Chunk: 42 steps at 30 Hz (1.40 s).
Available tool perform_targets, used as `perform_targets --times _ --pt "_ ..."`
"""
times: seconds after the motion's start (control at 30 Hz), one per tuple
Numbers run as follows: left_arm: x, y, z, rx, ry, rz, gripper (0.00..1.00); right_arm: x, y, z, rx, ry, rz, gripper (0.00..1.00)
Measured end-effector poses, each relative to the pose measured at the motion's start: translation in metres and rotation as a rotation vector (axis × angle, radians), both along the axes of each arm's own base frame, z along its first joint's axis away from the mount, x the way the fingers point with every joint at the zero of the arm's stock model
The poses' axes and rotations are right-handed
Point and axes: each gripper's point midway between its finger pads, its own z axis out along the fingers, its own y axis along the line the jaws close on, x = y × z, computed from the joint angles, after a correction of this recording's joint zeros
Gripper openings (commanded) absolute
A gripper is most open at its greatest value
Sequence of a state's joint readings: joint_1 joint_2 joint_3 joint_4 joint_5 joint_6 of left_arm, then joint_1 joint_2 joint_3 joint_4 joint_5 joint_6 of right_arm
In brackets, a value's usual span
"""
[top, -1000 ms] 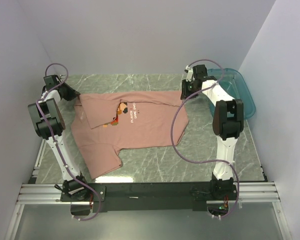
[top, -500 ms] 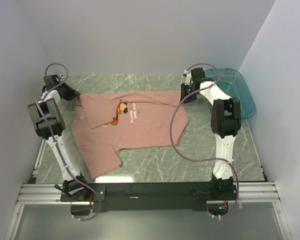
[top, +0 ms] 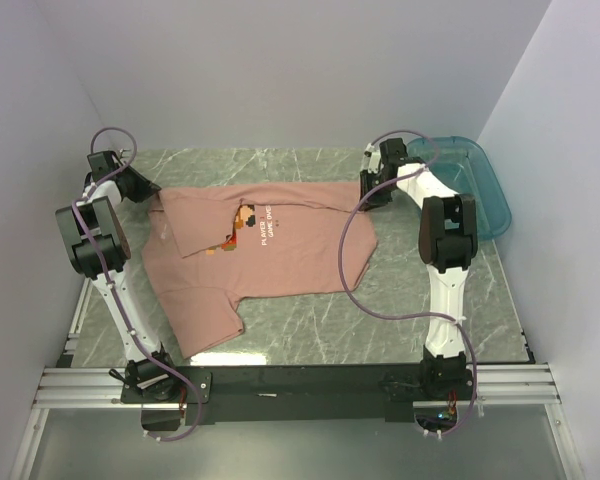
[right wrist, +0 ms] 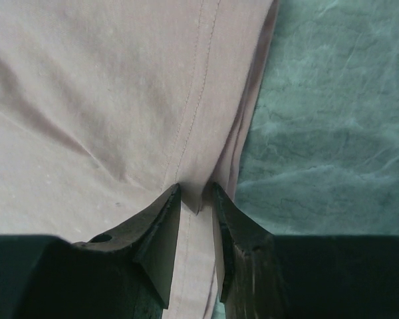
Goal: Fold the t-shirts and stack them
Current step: Fold the tshirt
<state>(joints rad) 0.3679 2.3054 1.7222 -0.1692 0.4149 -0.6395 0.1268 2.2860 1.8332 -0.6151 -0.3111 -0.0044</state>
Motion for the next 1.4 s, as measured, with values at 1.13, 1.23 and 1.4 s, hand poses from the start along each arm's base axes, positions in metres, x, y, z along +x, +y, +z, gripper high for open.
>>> perform_targets --times 1.13,1.23,1.4 --pt "-0.001 0.001 0.000 -0.004 -0.001 -0.001 0.09 0.008 -0.018 0.003 -0.029 -0.009 -0.044 0.00" --pt "-0.001 0.001 0.000 -0.004 -0.001 -0.001 0.10 0.009 -0.021 0.003 -0.036 -0.011 -0.046 0.00" --pt "-0.001 0.001 0.000 -0.005 -0.001 -0.001 0.20 0.009 -0.021 0.004 -0.042 -0.017 -0.042 0.00"
